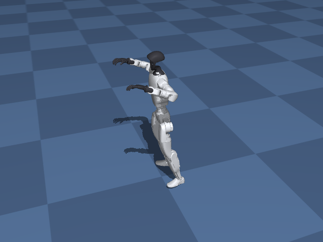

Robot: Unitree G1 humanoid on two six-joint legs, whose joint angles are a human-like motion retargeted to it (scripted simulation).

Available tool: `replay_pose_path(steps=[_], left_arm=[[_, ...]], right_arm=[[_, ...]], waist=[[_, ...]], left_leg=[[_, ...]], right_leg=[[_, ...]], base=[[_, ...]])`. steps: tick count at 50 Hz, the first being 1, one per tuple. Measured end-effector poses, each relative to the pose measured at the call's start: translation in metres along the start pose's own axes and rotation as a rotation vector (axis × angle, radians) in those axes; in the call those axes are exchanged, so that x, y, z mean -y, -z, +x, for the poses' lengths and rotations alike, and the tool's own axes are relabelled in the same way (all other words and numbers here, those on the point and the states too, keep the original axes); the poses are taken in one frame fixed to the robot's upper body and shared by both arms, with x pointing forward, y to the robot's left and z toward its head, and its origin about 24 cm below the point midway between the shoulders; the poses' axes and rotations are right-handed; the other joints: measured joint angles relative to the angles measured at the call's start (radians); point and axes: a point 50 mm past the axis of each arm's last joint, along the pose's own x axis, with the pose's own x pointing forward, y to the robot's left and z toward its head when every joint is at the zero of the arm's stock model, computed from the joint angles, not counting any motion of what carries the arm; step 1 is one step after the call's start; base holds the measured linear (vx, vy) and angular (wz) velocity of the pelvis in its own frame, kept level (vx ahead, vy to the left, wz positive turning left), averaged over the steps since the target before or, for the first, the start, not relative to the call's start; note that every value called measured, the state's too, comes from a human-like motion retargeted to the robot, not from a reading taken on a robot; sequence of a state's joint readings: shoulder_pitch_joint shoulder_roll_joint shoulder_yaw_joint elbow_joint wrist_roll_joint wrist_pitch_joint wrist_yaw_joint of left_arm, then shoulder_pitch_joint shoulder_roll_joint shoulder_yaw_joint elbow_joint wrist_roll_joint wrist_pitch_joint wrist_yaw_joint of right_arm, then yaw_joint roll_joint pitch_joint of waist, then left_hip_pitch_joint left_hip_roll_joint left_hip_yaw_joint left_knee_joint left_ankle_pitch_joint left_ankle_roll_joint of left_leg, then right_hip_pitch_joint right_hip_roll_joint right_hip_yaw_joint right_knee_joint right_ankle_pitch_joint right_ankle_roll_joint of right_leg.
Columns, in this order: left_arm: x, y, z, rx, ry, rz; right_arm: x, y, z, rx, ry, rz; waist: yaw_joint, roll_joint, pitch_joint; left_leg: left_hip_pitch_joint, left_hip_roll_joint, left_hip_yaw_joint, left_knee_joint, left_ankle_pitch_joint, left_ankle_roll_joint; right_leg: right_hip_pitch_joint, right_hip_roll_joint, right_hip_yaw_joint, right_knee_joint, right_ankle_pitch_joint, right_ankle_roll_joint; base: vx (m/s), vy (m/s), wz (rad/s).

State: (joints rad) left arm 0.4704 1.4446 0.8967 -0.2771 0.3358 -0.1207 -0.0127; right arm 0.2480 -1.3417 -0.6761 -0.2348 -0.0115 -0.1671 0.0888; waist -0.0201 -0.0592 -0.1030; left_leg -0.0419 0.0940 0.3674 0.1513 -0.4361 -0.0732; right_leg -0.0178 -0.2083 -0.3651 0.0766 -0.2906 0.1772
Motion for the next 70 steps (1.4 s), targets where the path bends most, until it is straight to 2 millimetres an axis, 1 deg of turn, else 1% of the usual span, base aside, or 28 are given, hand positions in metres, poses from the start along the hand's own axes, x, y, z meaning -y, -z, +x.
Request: replay_pose_path(steps=[10,35,40,43,45,47,49,51,53,55,57,59,61,63,65,66,68,70], left_arm=[[-0.001,-0.003,0.000,0.015,0.005,-0.008],[-0.005,-0.010,0.006,0.053,-0.025,-0.022],[-0.007,-0.011,0.007,0.061,-0.090,-0.039],[-0.006,-0.014,0.005,0.063,-0.167,-0.091],[-0.001,-0.015,0.002,0.055,-0.225,-0.155],[0.011,-0.016,-0.002,0.026,-0.281,-0.251],[0.030,-0.017,-0.007,-0.031,-0.333,-0.375],[0.054,-0.020,-0.013,-0.114,-0.365,-0.522],[0.084,-0.026,-0.017,-0.216,-0.376,-0.694],[0.117,-0.039,-0.023,-0.332,-0.365,-0.887],[0.151,-0.056,-0.032,-0.463,-0.340,-1.087],[0.181,-0.076,-0.047,-0.611,-0.315,-1.276],[0.207,-0.096,-0.067,-0.782,-0.303,-1.453],[0.227,-0.114,-0.091,-0.961,-0.303,-1.616],[0.241,-0.130,-0.115,-1.131,-0.315,-1.752],[0.247,-0.134,-0.125,-1.202,-0.330,-1.794],[0.253,-0.138,-0.142,-1.316,-0.373,-1.827],[0.254,-0.132,-0.151,-1.360,-0.427,-1.783]], right_arm=[[-0.002,-0.002,-0.002,0.005,-0.003,0.014],[0.001,-0.006,0.003,0.028,0.009,0.006],[-0.001,-0.004,0.001,0.029,0.050,0.033],[-0.005,-0.002,-0.001,0.025,0.104,0.077],[-0.008,-0.001,-0.001,0.027,0.161,0.114],[-0.009,-0.001,0.000,0.035,0.255,0.135],[-0.007,-0.002,0.002,0.045,0.379,0.133],[-0.004,-0.003,0.004,0.047,0.515,0.139],[0.000,-0.003,0.007,0.037,0.667,0.168],[0.005,-0.003,0.010,0.019,0.834,0.232],[0.009,-0.006,0.011,0.009,1.010,0.338],[0.011,-0.012,0.012,0.021,1.169,0.479],[0.011,-0.022,0.013,0.061,1.281,0.624],[0.012,-0.033,0.013,0.112,1.321,0.722],[0.010,-0.042,0.011,0.153,1.302,0.748],[0.007,-0.045,0.009,0.161,1.281,0.739],[0.000,-0.050,0.003,0.164,1.245,0.722],[-0.010,-0.052,-0.003,0.144,1.224,0.716]], waist=[[-0.007,-0.003,-0.007],[-0.033,0.005,-0.021],[-0.038,-0.003,-0.019],[-0.037,-0.019,-0.018],[-0.033,-0.032,-0.016],[-0.023,-0.045,-0.011],[-0.008,-0.059,-0.001],[0.010,-0.079,0.008],[0.030,-0.103,0.020],[0.051,-0.132,0.035],[0.077,-0.162,0.055],[0.106,-0.189,0.083],[0.136,-0.207,0.124],[0.166,-0.213,0.171],[0.196,-0.205,0.219],[0.208,-0.192,0.243],[0.228,-0.156,0.293],[0.239,-0.110,0.353]], left_leg=[[-0.001,0.000,0.002,-0.001,0.000,0.000],[0.002,0.001,0.016,-0.001,-0.002,0.002],[0.003,-0.002,0.014,-0.007,-0.009,0.003],[-0.004,-0.006,0.006,-0.005,-0.015,0.000],[-0.010,-0.008,0.000,-0.002,-0.020,-0.004],[-0.017,-0.010,-0.006,0.000,-0.023,-0.007],[-0.024,-0.013,-0.012,0.003,-0.027,-0.009],[-0.031,-0.016,-0.020,0.004,-0.032,-0.008],[-0.039,-0.020,-0.032,0.006,-0.038,-0.004],[-0.048,-0.025,-0.047,0.009,-0.041,0.003],[-0.056,-0.029,-0.063,0.009,-0.043,0.011],[-0.058,-0.031,-0.080,0.008,-0.051,0.019],[-0.054,-0.029,-0.095,0.005,-0.066,0.027],[-0.044,-0.023,-0.111,0.002,-0.083,0.033],[-0.034,-0.011,-0.131,0.004,-0.099,0.037],[-0.031,-0.001,-0.143,0.009,-0.105,0.042],[-0.029,0.021,-0.172,0.036,-0.118,0.059],[-0.039,0.040,-0.204,0.110,-0.147,0.095]], right_leg=[[-0.001,-0.001,-0.002,0.000,0.000,0.000],[-0.005,0.001,0.003,0.000,0.001,0.000],[-0.006,-0.001,0.003,-0.003,-0.011,0.001],[-0.006,-0.005,-0.001,-0.006,-0.025,0.001],[-0.007,-0.007,-0.006,-0.007,-0.032,0.001],[-0.008,-0.010,-0.011,-0.009,-0.037,0.003],[-0.010,-0.013,-0.017,-0.008,-0.043,0.005],[-0.012,-0.016,-0.024,-0.007,-0.049,0.007],[-0.014,-0.020,-0.035,-0.004,-0.054,0.008],[-0.014,-0.025,-0.049,-0.001,-0.060,0.009],[-0.013,-0.030,-0.065,0.006,-0.068,0.008],[-0.014,-0.033,-0.078,0.020,-0.076,0.008],[-0.017,-0.036,-0.087,0.048,-0.084,0.006],[-0.025,-0.039,-0.093,0.096,-0.086,0.003],[-0.042,-0.045,-0.097,0.175,-0.081,-0.006],[-0.058,-0.051,-0.097,0.237,-0.073,-0.017],[-0.101,-0.069,-0.087,0.397,-0.057,-0.046],[-0.162,-0.094,-0.043,0.602,-0.039,-0.079]], base=[[0.00,0.00,0.00],[0.00,0.00,0.00],[0.00,0.00,0.00],[0.00,0.00,0.00],[0.00,0.00,0.00],[0.00,0.00,0.00],[0.00,0.00,0.00],[0.03,0.02,0.20],[0.04,0.03,0.29],[0.06,0.03,0.36],[0.09,0.03,0.40],[0.12,0.04,0.39],[0.15,0.05,0.36],[0.18,0.07,0.36],[0.20,0.08,0.43],[0.22,0.09,0.53],[0.23,0.08,0.66],[0.23,0.05,0.79]])
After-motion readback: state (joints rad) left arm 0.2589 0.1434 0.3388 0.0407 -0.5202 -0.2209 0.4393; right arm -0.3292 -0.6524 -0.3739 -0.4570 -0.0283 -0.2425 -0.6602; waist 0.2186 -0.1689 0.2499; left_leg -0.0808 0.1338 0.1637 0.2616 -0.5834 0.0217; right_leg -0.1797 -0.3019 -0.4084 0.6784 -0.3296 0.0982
